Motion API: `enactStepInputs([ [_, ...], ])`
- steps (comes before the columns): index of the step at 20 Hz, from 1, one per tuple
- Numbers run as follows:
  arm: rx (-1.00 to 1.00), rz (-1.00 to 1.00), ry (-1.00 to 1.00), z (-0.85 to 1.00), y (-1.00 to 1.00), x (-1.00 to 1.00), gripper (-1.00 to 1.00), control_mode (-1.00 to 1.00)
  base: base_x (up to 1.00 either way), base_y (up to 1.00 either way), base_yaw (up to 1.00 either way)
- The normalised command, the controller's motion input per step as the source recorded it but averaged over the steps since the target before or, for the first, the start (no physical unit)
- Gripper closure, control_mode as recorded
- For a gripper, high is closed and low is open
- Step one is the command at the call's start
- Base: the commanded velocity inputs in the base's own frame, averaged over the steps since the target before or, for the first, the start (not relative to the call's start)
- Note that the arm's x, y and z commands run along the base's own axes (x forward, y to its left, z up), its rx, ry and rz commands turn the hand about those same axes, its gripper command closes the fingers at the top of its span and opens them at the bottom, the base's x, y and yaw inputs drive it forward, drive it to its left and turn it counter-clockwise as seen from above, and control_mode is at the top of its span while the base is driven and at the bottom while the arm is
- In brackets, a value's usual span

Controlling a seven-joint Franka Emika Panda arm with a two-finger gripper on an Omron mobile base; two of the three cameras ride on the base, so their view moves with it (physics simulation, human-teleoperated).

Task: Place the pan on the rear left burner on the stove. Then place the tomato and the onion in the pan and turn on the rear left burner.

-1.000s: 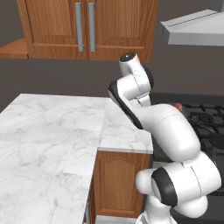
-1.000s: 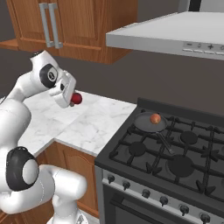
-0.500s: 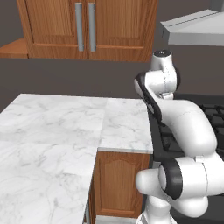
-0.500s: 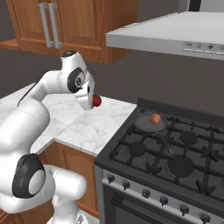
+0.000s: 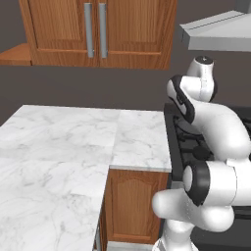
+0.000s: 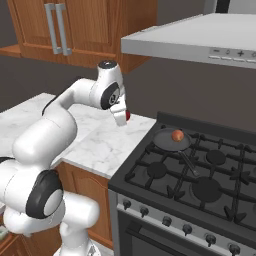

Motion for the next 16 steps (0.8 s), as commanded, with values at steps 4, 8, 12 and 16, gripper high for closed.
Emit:
enactStepInputs([
  [4, 0.0, 0.21, 0.0, -0.22, -0.29, 0.24, 1.0, -1.0, 0.0, 0.0, 0.0],
  [8, 0.0, 0.14, 0.0, -0.24, -0.34, 0.13, 1.0, -1.0, 0.0, 0.0, 0.0],
  [12, 0.0, 0.09, 0.0, -0.23, -0.38, 0.1, 1.0, -1.0, 0.0, 0.0, 0.0],
  [16, 0.0, 0.04, 0.0, -0.23, -0.33, 0.11, 1.0, -1.0, 0.0, 0.0, 0.0],
])
